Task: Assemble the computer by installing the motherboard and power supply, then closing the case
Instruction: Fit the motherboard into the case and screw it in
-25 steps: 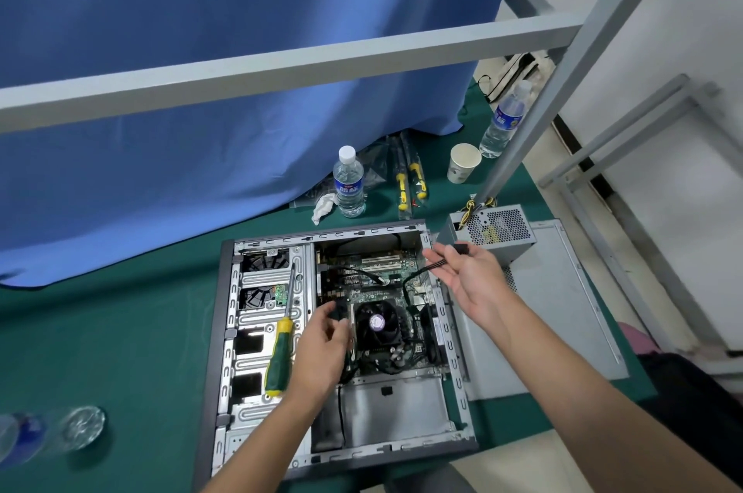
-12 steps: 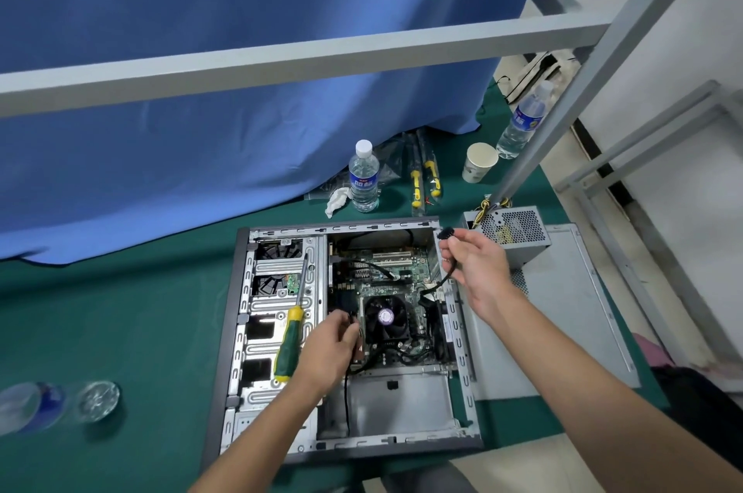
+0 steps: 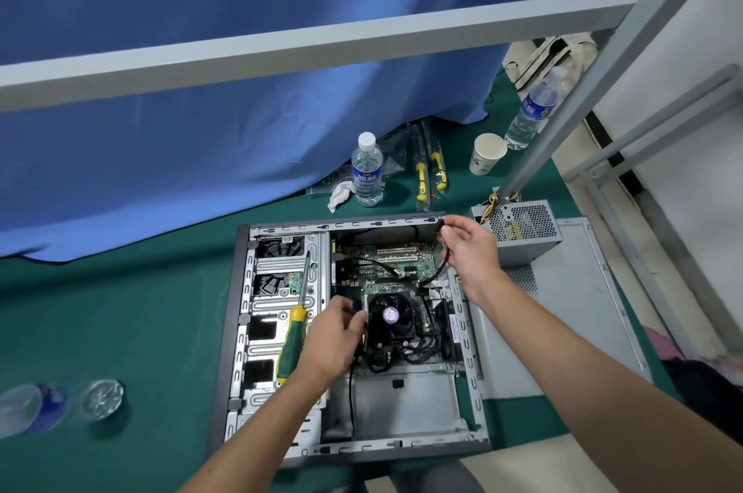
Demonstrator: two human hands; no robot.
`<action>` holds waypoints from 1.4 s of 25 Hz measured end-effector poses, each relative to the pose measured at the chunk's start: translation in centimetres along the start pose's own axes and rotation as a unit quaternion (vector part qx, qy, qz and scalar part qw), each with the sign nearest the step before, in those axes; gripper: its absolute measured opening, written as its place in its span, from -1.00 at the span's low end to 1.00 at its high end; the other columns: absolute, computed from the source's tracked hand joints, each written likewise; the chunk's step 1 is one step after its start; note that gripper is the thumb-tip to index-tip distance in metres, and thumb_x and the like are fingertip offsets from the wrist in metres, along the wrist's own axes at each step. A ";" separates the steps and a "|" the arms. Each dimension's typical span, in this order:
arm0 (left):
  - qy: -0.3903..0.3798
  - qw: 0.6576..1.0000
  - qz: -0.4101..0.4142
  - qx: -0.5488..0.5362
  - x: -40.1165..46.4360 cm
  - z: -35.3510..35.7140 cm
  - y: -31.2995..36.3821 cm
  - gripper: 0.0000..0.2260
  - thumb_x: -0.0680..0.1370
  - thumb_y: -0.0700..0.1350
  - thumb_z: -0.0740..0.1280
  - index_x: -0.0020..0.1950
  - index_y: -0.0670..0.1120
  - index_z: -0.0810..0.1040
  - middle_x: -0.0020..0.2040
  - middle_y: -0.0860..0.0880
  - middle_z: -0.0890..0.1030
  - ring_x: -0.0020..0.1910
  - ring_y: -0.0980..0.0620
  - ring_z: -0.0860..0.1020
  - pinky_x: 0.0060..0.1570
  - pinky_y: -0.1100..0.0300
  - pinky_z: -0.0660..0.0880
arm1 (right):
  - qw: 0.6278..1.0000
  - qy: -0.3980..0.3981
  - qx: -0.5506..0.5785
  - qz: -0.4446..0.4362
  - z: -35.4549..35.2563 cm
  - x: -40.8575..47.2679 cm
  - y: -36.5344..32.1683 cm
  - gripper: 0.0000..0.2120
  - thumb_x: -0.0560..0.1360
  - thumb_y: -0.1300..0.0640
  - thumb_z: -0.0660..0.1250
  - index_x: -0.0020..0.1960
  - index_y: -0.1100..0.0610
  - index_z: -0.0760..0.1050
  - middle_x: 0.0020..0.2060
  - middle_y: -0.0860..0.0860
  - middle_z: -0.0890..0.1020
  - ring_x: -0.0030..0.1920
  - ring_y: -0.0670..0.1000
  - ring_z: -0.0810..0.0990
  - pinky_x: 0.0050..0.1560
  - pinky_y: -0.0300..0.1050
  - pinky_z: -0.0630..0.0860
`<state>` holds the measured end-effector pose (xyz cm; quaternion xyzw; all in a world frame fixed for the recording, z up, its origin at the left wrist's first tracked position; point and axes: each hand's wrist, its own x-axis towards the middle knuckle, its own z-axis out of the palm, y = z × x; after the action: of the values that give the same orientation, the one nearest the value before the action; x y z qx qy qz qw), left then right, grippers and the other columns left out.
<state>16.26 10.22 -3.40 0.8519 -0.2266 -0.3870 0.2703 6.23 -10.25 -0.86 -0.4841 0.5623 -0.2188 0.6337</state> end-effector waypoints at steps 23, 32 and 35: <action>0.144 0.922 0.168 0.318 3.9 -1.1 -2.5 -0.60 0.64 0.03 0.10 0.24 -0.26 0.48 0.45 -0.26 0.32 0.50 -0.19 0.21 0.50 -0.09 0.19 | 0.995 -0.097 -0.025 -0.004 4.4 1.1 2.4 -0.79 0.53 0.35 0.37 0.09 0.11 0.58 -0.02 0.11 0.66 -0.09 -0.03 0.65 -0.09 -0.27 0.61; 0.163 0.927 0.123 0.315 4.2 -0.4 -2.0 -0.59 0.59 0.01 0.06 0.20 -0.26 0.48 0.53 -0.32 0.21 0.57 -0.29 0.04 0.55 -0.16 -0.01 | 0.996 -0.081 -0.033 0.005 5.0 1.3 3.4 -0.77 0.55 0.32 0.35 0.17 0.14 0.57 -0.08 0.06 0.68 -0.17 -0.08 0.60 -0.17 -0.25 0.54; 0.172 0.947 0.124 0.242 4.7 0.0 -1.0 -0.62 0.58 -0.04 0.13 0.20 -0.30 0.48 0.52 -0.32 0.22 0.57 -0.25 0.05 0.57 -0.03 -0.04 | 0.995 -0.080 -0.060 -0.003 5.5 1.5 3.5 -0.81 0.56 0.28 0.36 0.14 0.09 0.59 -0.04 0.02 0.69 -0.13 -0.09 0.59 -0.15 -0.21 0.50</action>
<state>19.24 8.24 -6.54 0.9106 -0.3672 -0.1313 0.1367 10.80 -7.95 -5.17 -0.5385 0.5205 -0.1471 0.6461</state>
